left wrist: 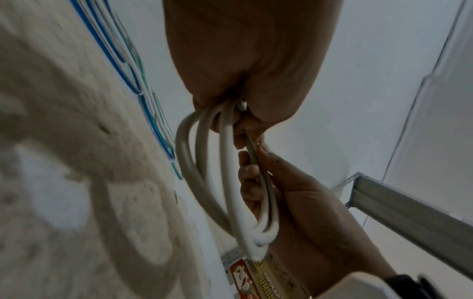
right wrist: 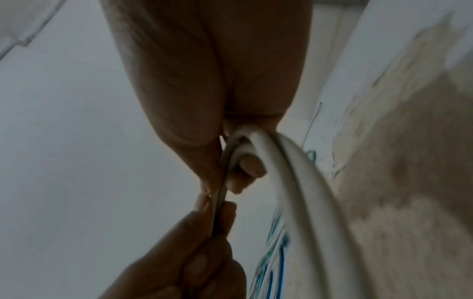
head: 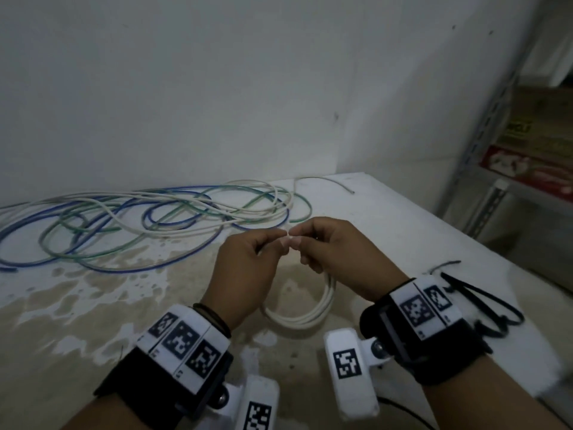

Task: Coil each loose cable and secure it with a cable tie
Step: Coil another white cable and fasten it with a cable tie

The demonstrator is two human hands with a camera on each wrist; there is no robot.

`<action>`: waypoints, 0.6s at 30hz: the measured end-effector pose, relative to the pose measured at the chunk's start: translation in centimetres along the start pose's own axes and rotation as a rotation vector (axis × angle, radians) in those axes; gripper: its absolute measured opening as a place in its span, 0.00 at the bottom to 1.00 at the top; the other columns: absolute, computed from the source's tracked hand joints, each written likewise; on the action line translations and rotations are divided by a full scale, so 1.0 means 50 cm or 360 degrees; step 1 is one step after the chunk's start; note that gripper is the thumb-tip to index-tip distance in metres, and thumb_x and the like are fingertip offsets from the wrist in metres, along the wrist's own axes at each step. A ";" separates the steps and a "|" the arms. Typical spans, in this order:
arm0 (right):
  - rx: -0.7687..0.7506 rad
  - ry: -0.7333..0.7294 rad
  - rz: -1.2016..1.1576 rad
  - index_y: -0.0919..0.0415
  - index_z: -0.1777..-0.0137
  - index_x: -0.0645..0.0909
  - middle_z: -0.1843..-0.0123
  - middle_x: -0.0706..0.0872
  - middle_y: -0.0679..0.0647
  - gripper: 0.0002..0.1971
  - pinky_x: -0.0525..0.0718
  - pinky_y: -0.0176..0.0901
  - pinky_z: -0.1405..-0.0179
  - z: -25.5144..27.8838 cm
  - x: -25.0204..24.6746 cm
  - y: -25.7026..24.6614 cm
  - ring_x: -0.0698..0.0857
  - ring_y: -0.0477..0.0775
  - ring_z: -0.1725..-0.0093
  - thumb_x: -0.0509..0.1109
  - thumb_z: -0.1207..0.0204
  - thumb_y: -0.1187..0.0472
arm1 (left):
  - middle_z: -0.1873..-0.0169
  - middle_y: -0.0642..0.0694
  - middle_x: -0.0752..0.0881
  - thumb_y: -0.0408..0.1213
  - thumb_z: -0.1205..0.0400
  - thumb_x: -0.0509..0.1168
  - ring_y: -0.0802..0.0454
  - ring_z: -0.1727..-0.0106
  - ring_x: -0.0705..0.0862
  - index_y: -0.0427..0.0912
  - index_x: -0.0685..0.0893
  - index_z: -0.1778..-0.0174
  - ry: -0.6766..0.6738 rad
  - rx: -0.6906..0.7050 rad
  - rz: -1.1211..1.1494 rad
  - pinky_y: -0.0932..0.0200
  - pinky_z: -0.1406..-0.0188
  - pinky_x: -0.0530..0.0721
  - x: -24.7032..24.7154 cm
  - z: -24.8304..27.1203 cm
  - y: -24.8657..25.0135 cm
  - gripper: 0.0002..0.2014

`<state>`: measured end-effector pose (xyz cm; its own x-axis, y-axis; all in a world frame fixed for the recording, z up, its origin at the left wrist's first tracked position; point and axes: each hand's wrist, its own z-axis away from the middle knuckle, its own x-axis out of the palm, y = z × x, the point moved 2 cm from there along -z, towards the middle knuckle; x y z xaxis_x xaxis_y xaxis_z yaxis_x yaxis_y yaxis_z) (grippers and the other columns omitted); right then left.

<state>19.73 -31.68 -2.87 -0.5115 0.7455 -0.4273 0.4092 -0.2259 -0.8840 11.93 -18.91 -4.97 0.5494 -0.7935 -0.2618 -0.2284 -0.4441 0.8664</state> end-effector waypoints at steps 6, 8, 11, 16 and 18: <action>0.0141 0.0214 0.0654 0.52 0.51 0.86 0.58 0.85 0.42 0.06 0.78 0.39 0.57 0.031 -0.129 0.004 0.82 0.43 0.58 0.69 0.22 0.53 | 0.82 0.64 0.81 0.35 0.18 0.66 0.70 0.77 0.78 0.43 0.88 0.61 -0.0047 -0.0219 0.0149 0.77 0.73 0.72 0.047 0.007 -0.017 0.08; 0.0251 0.0239 0.0761 0.51 0.58 0.86 0.61 0.86 0.40 0.06 0.75 0.32 0.67 0.055 -0.181 0.000 0.82 0.39 0.62 0.69 0.22 0.55 | 0.82 0.62 0.81 0.36 0.17 0.66 0.67 0.79 0.76 0.42 0.88 0.60 -0.0062 -0.0322 0.0223 0.73 0.73 0.73 0.058 0.008 -0.023 0.08; 0.0514 0.0098 0.1033 0.55 0.62 0.89 0.68 0.87 0.43 0.07 0.71 0.24 0.80 0.082 -0.224 0.014 0.81 0.40 0.69 0.73 0.25 0.57 | 0.72 0.48 0.86 0.35 0.18 0.66 0.57 0.78 0.73 0.42 0.89 0.62 -0.0012 -0.0515 0.0445 0.59 0.72 0.73 0.070 0.009 -0.037 0.09; 0.0784 -0.0374 0.1637 0.66 0.51 0.87 0.52 0.88 0.55 0.15 0.75 0.35 0.63 0.101 -0.209 0.056 0.85 0.53 0.53 0.73 0.26 0.52 | 0.64 0.44 0.89 0.32 0.18 0.65 0.58 0.77 0.72 0.42 0.88 0.57 0.0049 -0.0599 0.0599 0.60 0.74 0.72 0.071 0.020 -0.039 0.07; 0.0868 -0.0498 0.1725 0.66 0.63 0.83 0.65 0.84 0.53 0.15 0.73 0.35 0.72 0.103 -0.201 0.067 0.81 0.49 0.67 0.74 0.27 0.52 | 0.64 0.43 0.89 0.32 0.18 0.65 0.57 0.77 0.72 0.43 0.88 0.57 0.0059 -0.0618 0.0615 0.59 0.72 0.72 0.065 0.024 -0.043 0.07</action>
<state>22.36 -43.18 -2.52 -0.2957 -0.1498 -0.9435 0.4039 -0.9146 0.0186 13.25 -21.03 -8.17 0.5140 -0.8500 0.1156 -0.1095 0.0686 0.9916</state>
